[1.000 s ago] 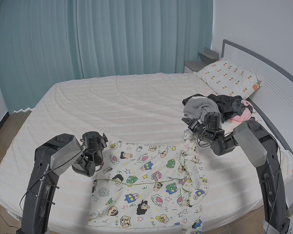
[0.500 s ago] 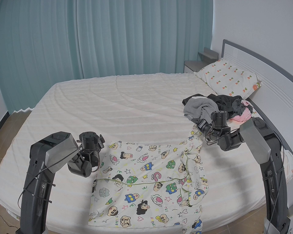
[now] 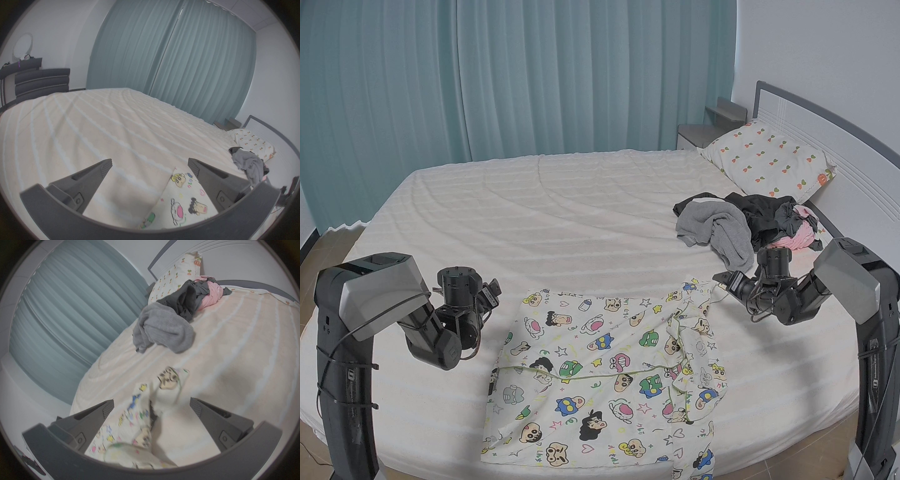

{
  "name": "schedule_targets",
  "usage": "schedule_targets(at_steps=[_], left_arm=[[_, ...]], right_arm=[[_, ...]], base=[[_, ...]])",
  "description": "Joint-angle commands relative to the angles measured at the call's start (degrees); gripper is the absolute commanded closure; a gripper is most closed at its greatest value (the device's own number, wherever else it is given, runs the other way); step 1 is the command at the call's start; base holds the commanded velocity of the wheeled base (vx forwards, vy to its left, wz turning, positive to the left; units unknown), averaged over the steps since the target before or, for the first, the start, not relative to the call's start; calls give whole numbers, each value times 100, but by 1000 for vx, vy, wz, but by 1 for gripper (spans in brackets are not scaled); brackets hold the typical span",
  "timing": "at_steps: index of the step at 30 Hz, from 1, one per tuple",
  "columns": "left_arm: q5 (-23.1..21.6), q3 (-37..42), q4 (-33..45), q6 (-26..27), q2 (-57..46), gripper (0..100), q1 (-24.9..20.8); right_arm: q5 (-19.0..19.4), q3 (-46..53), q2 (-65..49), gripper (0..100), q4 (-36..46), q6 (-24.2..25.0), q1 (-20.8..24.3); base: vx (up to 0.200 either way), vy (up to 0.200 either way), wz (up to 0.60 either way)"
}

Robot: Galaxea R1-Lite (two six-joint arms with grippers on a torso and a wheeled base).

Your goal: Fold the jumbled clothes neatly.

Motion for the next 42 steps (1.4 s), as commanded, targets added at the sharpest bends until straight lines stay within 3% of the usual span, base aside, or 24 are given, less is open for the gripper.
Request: schedule_targets(at_steps=[1, 3, 6, 9, 13, 20, 39, 40, 42], left_arm=[[-471, 1519, -46, -884, -1466, 0, -185], [-665, 1896, -55, -1236, -1783, 0, -246], [-1157, 2406, -55, -1763, -2073, 0, -360], [-1227, 2538, -108, -1983, -2090, 0, -396], [-1227, 2767, -565, -2449, -2099, 0, -404], [-1271, 3109, -1074, -2475, -1967, 0, -396], [-1192, 3118, -1663, -2422, -1387, 0, -396], [-1192, 3118, -1663, -2422, -1387, 0, -396], [-1192, 3118, -1663, -2422, -1378, 0, -396]], right_arm=[[1035, 1973, -619, 0, -501, -1416, -322], [1219, 2333, -531, 0, -738, -1794, -339], [1369, 2403, -277, 0, -818, -1882, -269], [1395, 2386, -171, 0, -826, -1891, -216], [1747, 2403, -171, 0, -897, -1847, -102], [2169, 2456, -303, 0, -993, -1688, -5], [1966, 2025, 31, 0, -791, -1732, 135], [1975, 1999, 22, 100, -738, -1732, 135], [1975, 1955, 31, 100, -694, -1732, 135]], base=[[0, 0, 0], [0, 0, 0], [0, 0, 0], [0, 0, 0], [0, 0, 0], [0, 0, 0], [0, 0, 0], [0, 0, 0], [0, 0, 0]])
